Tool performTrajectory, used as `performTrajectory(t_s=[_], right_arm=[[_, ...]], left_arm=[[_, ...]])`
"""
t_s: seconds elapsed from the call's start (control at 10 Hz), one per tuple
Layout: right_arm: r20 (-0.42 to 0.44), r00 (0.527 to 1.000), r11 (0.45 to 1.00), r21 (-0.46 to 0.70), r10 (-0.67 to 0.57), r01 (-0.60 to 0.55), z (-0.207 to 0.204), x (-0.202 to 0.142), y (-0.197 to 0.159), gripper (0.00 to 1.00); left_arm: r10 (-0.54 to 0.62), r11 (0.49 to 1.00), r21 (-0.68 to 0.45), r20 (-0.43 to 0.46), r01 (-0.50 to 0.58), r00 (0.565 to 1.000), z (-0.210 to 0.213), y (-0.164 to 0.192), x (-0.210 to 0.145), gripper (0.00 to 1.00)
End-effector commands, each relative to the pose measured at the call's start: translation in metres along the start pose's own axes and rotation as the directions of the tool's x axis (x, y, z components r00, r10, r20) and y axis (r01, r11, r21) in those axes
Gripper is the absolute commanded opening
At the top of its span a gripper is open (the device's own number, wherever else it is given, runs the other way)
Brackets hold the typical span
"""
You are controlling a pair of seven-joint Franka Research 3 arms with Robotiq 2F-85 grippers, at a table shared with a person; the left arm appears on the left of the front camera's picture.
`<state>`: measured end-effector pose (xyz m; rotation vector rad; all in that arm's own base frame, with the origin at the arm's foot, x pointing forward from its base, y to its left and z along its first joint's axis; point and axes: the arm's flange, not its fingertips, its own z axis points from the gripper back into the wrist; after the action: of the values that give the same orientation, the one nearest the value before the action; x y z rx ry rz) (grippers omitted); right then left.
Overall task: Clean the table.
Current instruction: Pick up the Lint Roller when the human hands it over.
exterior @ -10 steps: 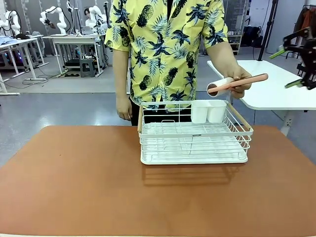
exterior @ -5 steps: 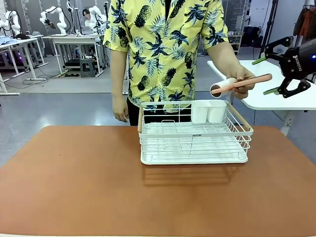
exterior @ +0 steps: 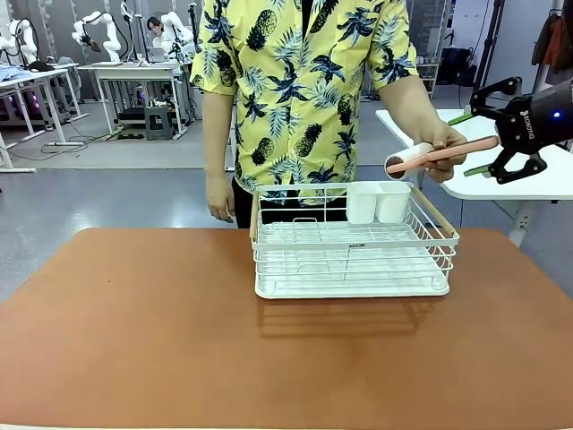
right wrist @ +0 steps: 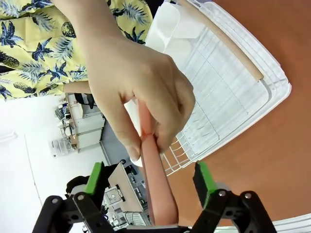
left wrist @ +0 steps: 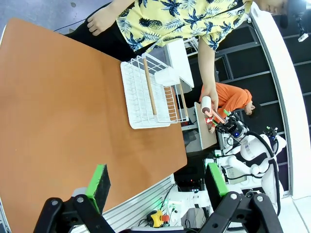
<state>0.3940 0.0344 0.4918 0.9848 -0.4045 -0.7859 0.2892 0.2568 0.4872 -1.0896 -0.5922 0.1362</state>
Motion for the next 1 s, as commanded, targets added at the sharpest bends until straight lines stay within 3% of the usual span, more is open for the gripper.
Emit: performTrajectory(t_s=[0.0,0.7,0.9], right_arm=[[0.024,0.999,0.999,0.043,0.030,-0.031,-0.0090,0.0042,-0.0061,0.73],[0.022,0.999,0.998,0.059,0.031,-0.032,-0.0101,0.0063,-0.0076,0.04],[0.019,0.999,0.998,0.055,0.029,-0.030,-0.0104,0.0068,-0.0087,0.00]], left_arm=[[-0.013,1.000,-0.021,0.008,0.013,1.000,0.0021,-0.0009,-0.0017,1.00],[-0.013,1.000,-0.021,0.008,0.013,1.000,0.0021,-0.0009,-0.0017,1.00],[-0.013,1.000,-0.021,0.008,0.013,1.000,0.0021,-0.0009,-0.0017,1.00]])
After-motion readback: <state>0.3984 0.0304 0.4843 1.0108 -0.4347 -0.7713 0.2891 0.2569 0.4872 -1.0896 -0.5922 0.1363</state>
